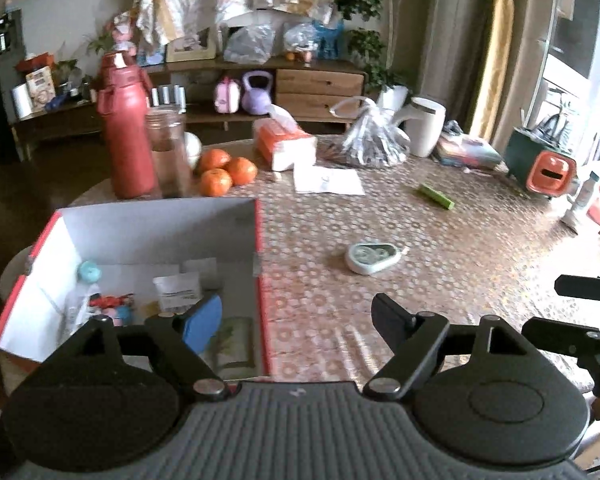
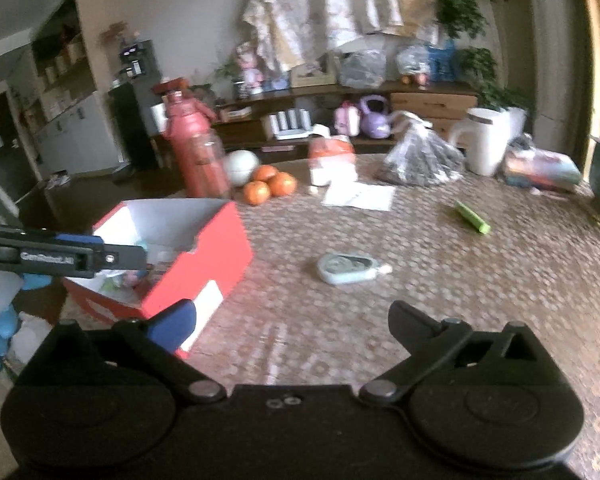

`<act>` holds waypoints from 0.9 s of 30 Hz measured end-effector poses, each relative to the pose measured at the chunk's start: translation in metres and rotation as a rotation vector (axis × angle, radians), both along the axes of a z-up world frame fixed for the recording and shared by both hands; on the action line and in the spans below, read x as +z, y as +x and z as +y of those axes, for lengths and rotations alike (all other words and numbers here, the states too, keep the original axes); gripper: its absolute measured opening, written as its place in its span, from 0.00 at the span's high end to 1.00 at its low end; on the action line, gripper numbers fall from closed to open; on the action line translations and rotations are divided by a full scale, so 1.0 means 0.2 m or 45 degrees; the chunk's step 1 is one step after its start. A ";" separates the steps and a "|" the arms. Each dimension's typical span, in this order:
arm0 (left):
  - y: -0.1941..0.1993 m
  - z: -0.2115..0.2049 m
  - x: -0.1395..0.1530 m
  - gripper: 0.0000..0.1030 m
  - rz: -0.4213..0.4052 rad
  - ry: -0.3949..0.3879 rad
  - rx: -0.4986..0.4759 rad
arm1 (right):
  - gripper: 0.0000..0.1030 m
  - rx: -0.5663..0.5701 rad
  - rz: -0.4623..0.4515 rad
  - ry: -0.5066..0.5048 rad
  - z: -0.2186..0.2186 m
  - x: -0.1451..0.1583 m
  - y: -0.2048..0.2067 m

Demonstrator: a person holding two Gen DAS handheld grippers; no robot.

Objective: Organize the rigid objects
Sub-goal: 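Withdraw both grippers toward the grey tape dispenser and green glue stick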

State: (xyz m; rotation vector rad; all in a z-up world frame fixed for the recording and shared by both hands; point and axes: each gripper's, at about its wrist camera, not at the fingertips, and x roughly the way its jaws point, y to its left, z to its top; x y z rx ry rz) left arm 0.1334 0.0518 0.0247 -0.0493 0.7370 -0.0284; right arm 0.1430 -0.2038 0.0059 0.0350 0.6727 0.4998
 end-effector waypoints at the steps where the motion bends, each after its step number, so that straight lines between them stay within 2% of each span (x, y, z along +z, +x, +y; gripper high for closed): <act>1: 0.01 -0.03 -0.01 0.20 0.004 0.002 -0.011 | 0.00 -0.013 0.003 -0.001 -0.03 -0.01 0.00; 10: 0.13 -0.23 -0.07 0.15 0.032 0.022 -0.090 | 0.00 -0.133 -0.013 -0.044 -0.29 -0.05 0.08; 14: 0.20 -0.30 -0.11 0.02 0.041 0.015 -0.116 | 0.00 -0.150 -0.006 -0.073 -0.35 -0.06 0.14; 22: 0.44 -0.43 -0.19 0.02 0.099 0.083 -0.185 | 0.00 -0.182 0.021 -0.138 -0.47 -0.09 0.39; 27: 0.62 -0.49 -0.26 0.02 0.180 0.107 -0.264 | 0.00 -0.197 0.060 -0.188 -0.53 -0.11 0.59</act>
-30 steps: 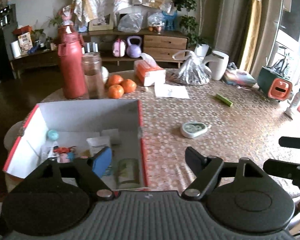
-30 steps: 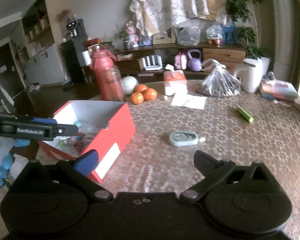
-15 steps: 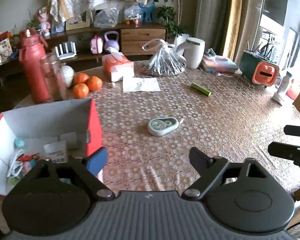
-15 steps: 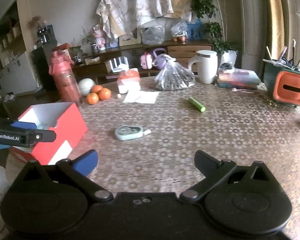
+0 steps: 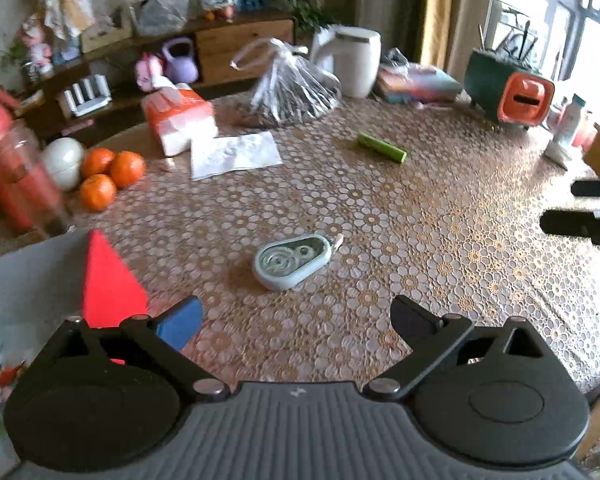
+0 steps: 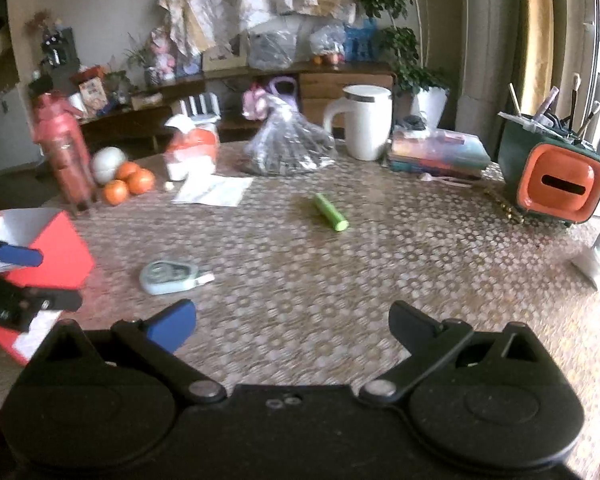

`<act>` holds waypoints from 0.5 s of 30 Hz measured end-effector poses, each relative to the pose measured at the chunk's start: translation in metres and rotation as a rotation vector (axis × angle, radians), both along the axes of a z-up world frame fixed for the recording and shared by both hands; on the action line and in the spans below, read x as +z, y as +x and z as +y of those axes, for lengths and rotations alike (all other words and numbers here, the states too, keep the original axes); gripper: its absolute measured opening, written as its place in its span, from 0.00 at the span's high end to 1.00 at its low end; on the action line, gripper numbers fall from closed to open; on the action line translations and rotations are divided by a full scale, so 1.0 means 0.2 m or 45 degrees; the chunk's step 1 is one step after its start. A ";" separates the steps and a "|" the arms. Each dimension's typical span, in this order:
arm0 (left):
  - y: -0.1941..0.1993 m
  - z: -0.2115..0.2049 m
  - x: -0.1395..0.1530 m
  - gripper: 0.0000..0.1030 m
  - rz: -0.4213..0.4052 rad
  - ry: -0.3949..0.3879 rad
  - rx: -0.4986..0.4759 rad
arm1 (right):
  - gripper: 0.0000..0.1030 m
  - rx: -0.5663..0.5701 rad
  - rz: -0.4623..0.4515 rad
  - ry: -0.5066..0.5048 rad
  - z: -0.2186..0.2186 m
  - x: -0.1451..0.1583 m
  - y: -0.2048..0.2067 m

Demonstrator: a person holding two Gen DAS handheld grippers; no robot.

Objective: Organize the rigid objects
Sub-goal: 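Withdraw both grippers toward the grey tape dispenser and green glue stick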

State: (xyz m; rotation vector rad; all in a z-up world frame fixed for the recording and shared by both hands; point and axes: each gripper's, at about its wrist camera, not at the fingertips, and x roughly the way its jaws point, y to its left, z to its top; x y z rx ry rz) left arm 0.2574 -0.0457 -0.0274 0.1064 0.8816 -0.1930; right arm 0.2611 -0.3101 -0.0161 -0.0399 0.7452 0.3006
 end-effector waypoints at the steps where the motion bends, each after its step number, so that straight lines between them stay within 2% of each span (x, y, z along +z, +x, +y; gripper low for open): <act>1: 0.03 -0.01 -0.02 0.02 0.000 0.009 -0.006 | 0.00 0.001 0.008 -0.011 -0.01 -0.01 0.04; 8: 0.26 -0.04 -0.15 0.02 0.042 0.064 -0.006 | 0.00 0.009 0.056 -0.060 0.00 -0.10 0.31; 15: 0.42 -0.06 -0.29 0.02 0.131 0.104 -0.052 | 0.03 0.022 0.080 -0.108 0.05 -0.19 0.57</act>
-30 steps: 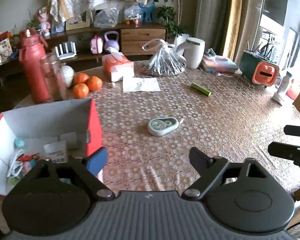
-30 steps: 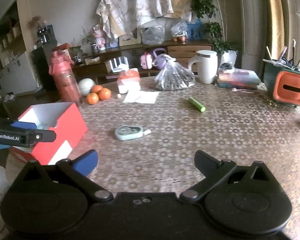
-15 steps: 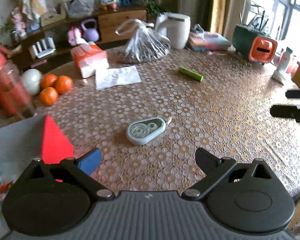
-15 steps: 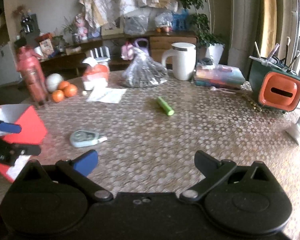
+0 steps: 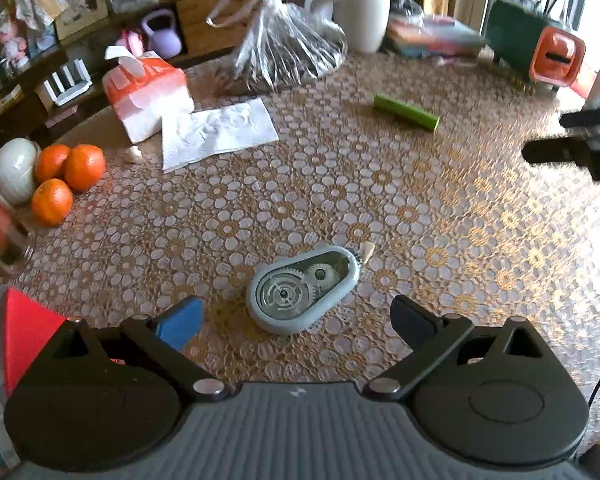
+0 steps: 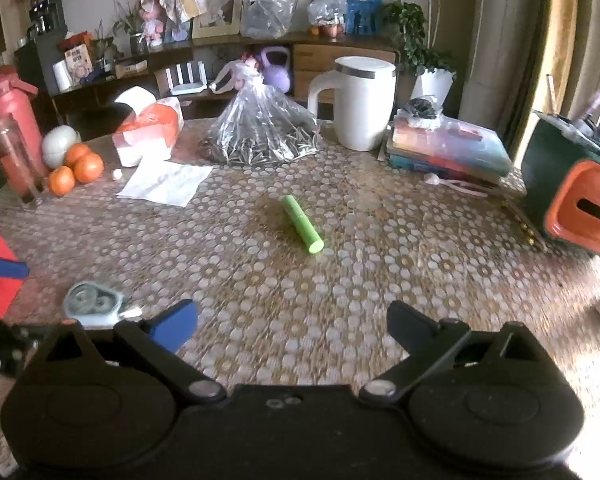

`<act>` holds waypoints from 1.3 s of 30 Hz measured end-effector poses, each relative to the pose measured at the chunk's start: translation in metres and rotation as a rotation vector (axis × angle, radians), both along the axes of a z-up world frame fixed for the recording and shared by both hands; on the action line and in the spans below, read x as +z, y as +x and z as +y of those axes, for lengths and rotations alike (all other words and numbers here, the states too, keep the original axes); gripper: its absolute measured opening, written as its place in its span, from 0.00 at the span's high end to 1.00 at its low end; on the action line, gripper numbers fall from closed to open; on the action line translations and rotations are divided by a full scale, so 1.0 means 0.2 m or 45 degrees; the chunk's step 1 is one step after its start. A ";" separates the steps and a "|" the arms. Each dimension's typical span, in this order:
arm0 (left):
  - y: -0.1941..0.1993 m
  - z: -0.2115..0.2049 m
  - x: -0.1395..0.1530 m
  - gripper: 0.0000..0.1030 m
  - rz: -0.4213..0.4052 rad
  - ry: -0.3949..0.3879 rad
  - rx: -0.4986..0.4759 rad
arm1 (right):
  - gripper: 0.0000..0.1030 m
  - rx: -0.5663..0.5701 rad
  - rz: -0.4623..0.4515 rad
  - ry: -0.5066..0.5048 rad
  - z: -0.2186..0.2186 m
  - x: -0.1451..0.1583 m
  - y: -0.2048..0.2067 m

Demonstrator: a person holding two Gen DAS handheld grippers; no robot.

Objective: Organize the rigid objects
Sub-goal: 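Withdraw both grippers toward the grey tape dispenser and green glue stick, then grasp the grey tape dispenser with the left gripper while the right gripper grasps the green glue stick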

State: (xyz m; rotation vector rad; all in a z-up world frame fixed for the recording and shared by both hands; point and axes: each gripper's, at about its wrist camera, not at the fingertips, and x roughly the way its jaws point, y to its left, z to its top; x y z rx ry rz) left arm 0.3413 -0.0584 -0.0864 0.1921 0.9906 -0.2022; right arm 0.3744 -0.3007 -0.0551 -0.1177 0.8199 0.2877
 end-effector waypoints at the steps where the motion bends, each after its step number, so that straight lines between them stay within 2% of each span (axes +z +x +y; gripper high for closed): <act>1: 0.02 0.00 -0.01 0.02 0.003 0.010 -0.012 | 0.03 0.000 0.000 -0.007 0.01 -0.01 0.04; 11: 0.14 0.06 -0.15 0.02 0.062 -0.032 0.037 | 0.11 -0.057 0.032 -0.060 0.06 -0.16 0.37; 13: 0.15 0.06 -0.17 0.02 0.067 -0.033 0.033 | 0.17 -0.058 0.044 -0.071 0.07 -0.19 0.42; 23: 0.17 0.05 -0.22 0.03 0.047 -0.058 0.013 | 0.28 -0.043 0.034 -0.140 0.15 -0.30 0.56; 25: 0.17 0.06 -0.22 0.06 0.039 -0.069 0.003 | 0.33 -0.039 0.039 -0.147 0.16 -0.32 0.58; 26: 0.17 0.06 -0.21 0.11 0.035 -0.083 -0.004 | 0.35 -0.038 0.040 -0.153 0.16 -0.33 0.58; 29: 0.16 0.04 -0.20 0.26 0.009 -0.087 -0.030 | 0.48 -0.035 0.043 -0.155 0.18 -0.35 0.60; 30: 0.15 0.04 -0.19 0.28 0.002 -0.086 -0.041 | 0.51 -0.037 0.039 -0.147 0.18 -0.36 0.59; 32: 0.15 0.03 -0.19 0.29 -0.005 -0.079 -0.052 | 0.55 -0.034 0.026 -0.145 0.19 -0.36 0.59; 34: 0.13 0.01 -0.19 0.31 -0.020 -0.072 -0.066 | 0.66 -0.023 0.025 -0.132 0.20 -0.36 0.58; 35: 0.13 0.01 -0.18 0.32 -0.025 -0.066 -0.071 | 0.69 -0.017 0.024 -0.128 0.20 -0.36 0.58; 37: 0.12 0.00 -0.18 0.33 -0.027 -0.056 -0.074 | 0.86 -0.010 0.025 -0.124 0.22 -0.36 0.57; 39: 0.12 -0.01 -0.18 0.33 -0.027 -0.059 -0.080 | 0.86 -0.017 0.026 -0.118 0.23 -0.35 0.55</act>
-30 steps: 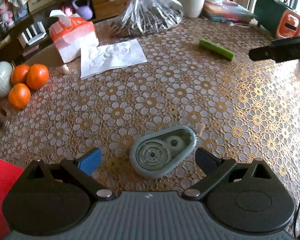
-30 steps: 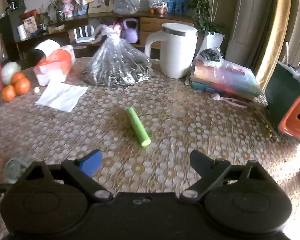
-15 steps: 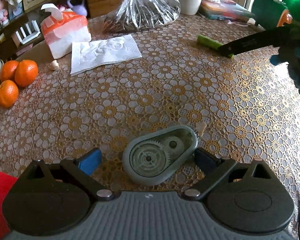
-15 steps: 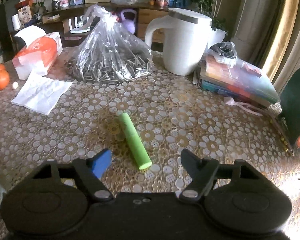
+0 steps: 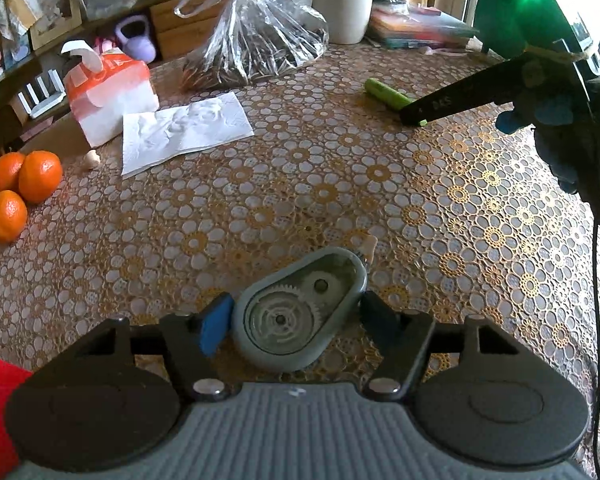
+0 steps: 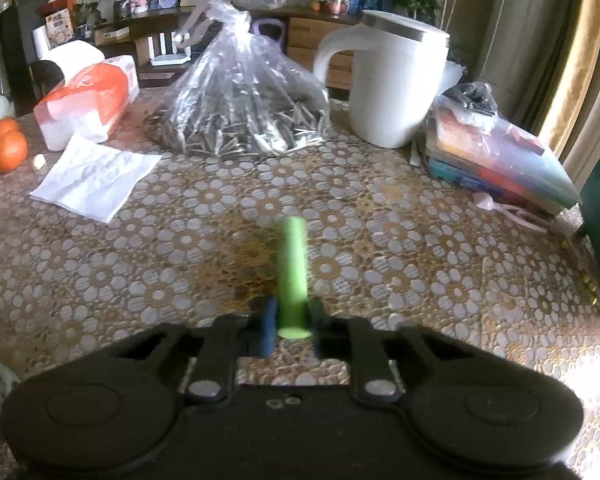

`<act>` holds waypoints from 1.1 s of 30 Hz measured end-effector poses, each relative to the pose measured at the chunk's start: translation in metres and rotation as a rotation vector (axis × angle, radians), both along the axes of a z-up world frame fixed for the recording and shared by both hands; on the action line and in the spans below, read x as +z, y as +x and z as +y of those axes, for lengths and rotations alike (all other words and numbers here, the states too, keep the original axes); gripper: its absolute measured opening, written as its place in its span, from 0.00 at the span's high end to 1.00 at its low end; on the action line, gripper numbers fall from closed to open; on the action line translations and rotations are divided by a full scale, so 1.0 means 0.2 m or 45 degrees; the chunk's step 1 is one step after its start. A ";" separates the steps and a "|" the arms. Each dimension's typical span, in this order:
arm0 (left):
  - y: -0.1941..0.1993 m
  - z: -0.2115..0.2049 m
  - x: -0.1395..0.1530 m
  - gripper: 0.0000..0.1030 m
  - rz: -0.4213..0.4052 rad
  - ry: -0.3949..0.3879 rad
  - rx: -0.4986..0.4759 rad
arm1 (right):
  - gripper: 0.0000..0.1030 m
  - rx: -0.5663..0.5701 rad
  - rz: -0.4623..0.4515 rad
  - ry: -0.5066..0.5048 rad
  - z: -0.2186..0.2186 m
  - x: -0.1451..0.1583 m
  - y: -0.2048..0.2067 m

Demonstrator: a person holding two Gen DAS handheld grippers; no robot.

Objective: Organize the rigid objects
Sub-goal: 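Grasp the grey tape dispenser with the left gripper while the right gripper grasps the green glue stick, then carry the dispenser in the left gripper into the shoebox while the right gripper carries the glue stick there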

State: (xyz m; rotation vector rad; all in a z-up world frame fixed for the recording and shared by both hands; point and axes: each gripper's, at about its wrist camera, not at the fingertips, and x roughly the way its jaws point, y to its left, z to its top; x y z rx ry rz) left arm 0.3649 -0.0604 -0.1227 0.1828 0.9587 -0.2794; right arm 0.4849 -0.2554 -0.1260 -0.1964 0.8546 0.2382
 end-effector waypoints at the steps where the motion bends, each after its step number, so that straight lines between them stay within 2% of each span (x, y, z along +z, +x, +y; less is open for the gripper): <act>1: 0.00 0.00 0.00 0.33 0.003 -0.006 0.001 | 0.86 -0.002 -0.001 0.010 0.00 0.00 -0.01; 7: -0.04 0.01 0.03 0.33 0.012 -0.047 0.025 | 0.86 -0.033 0.004 0.127 -0.03 0.07 -0.12; 16: -0.18 0.03 0.14 0.33 -0.002 -0.113 0.063 | 0.86 -0.037 0.014 0.251 -0.08 0.19 -0.46; 25: -0.43 0.10 0.36 0.33 -0.086 -0.194 0.117 | 0.86 -0.005 -0.031 0.306 -0.05 0.41 -0.83; 33: -0.70 0.27 0.59 0.33 -0.176 -0.258 0.203 | 0.86 0.085 -0.070 0.324 0.10 0.61 -1.13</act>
